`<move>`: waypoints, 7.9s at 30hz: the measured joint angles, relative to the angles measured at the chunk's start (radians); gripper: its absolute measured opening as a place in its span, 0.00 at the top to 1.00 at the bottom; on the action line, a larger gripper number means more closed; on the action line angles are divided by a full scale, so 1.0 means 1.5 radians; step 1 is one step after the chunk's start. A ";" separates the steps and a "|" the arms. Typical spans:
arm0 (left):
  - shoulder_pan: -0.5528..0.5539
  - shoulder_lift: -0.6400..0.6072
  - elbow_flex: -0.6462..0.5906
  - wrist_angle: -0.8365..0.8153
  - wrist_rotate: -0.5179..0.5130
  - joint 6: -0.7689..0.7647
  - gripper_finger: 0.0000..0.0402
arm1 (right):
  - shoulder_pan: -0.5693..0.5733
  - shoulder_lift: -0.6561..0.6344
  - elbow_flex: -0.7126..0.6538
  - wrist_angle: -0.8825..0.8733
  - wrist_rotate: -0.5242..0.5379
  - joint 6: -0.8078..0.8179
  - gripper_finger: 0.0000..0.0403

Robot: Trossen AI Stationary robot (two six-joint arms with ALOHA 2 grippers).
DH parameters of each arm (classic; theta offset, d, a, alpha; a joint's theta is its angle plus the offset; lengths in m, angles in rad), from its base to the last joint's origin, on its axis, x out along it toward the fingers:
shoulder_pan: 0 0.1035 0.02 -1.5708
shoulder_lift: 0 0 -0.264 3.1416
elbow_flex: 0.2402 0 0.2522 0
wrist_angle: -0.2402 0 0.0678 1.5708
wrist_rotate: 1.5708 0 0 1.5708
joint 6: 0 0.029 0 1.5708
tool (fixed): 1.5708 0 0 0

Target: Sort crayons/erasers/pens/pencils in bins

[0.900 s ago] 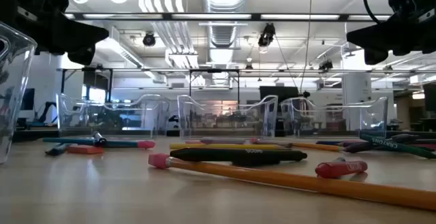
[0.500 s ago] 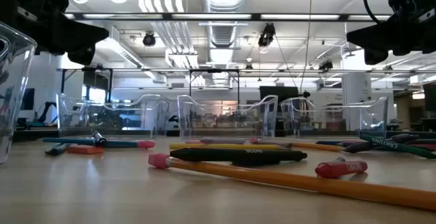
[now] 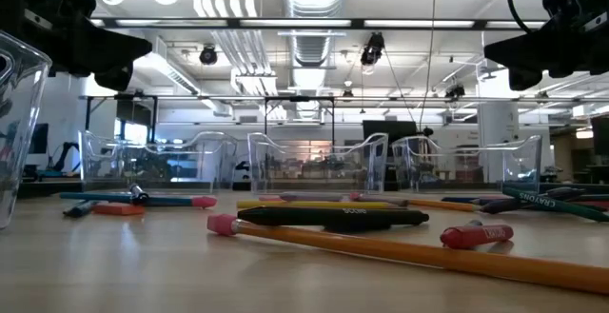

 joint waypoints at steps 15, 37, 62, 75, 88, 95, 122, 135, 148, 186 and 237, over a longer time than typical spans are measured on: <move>0.000 0.000 0.000 0.000 0.000 0.000 0.97 | 0.000 0.000 0.000 0.000 0.000 0.000 0.98; 0.000 0.000 0.000 0.000 0.000 0.000 0.97 | 0.000 0.000 0.000 0.000 0.000 0.000 0.98; 0.000 0.000 0.000 0.000 0.000 0.000 0.97 | 0.000 0.000 0.000 0.000 0.000 0.000 0.98; 0.000 0.000 0.000 0.000 0.000 0.000 0.97 | 0.000 0.000 0.000 0.000 0.000 0.000 0.98; 0.000 0.000 0.000 0.000 0.000 0.000 0.97 | 0.000 0.000 0.000 0.000 0.000 0.000 0.98; 0.000 0.000 0.000 0.000 0.000 0.000 0.97 | 0.000 0.000 0.000 0.000 0.000 0.000 0.98; 0.000 0.000 0.000 0.000 0.000 0.000 0.97 | 0.000 0.000 0.000 0.000 0.000 0.000 0.98; 0.000 0.000 0.000 0.000 0.000 0.000 0.97 | 0.000 0.000 0.000 0.000 0.000 0.000 0.98; 0.000 0.000 0.000 0.000 0.000 0.000 0.97 | 0.000 0.000 0.000 0.000 0.000 0.000 0.98; 0.000 0.000 0.000 0.000 0.000 0.000 0.97 | 0.000 0.000 0.000 0.000 0.000 0.000 0.98; 0.000 0.000 0.000 0.122 0.000 0.000 0.97 | 0.000 0.000 0.000 0.000 0.000 0.000 0.98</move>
